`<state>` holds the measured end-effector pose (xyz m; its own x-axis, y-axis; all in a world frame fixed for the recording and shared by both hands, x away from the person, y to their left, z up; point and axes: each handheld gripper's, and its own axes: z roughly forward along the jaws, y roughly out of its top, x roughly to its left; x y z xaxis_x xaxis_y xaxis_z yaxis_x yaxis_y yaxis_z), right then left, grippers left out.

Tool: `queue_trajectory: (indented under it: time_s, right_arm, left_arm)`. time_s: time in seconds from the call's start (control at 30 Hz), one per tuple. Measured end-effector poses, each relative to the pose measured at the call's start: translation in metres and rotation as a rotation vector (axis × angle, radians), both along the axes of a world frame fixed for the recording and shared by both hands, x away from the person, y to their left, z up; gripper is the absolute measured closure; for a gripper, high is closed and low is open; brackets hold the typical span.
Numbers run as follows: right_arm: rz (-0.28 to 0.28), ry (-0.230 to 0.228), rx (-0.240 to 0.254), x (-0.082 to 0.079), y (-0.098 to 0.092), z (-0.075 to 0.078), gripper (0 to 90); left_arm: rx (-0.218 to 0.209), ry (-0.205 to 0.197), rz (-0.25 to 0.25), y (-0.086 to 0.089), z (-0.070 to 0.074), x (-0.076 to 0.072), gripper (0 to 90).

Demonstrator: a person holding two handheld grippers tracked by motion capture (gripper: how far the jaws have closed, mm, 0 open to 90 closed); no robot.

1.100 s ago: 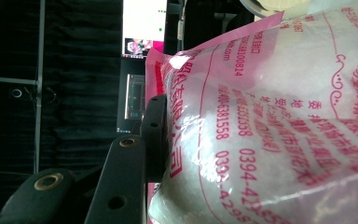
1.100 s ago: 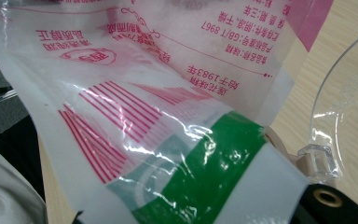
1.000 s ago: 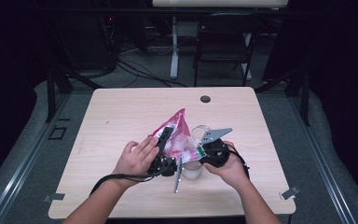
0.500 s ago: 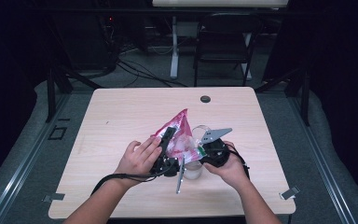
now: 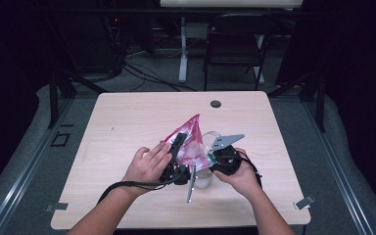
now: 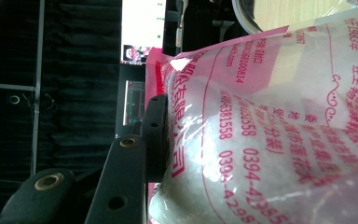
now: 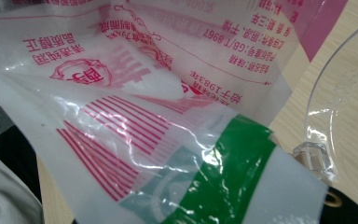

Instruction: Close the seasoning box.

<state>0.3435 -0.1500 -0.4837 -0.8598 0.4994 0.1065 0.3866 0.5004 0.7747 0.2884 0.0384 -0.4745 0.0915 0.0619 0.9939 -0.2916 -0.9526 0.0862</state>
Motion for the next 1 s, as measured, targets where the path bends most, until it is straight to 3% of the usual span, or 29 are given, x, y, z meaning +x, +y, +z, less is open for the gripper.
queue_trajectory:
  time_s: [1.0]
  right_arm:
    - [0.022, 0.013, -0.007, -0.0018, 0.003, -0.0014, 90.0]
  left_arm:
    - [-0.015, 0.043, -0.014, -0.0054, 0.004, 0.0021, 65.9]
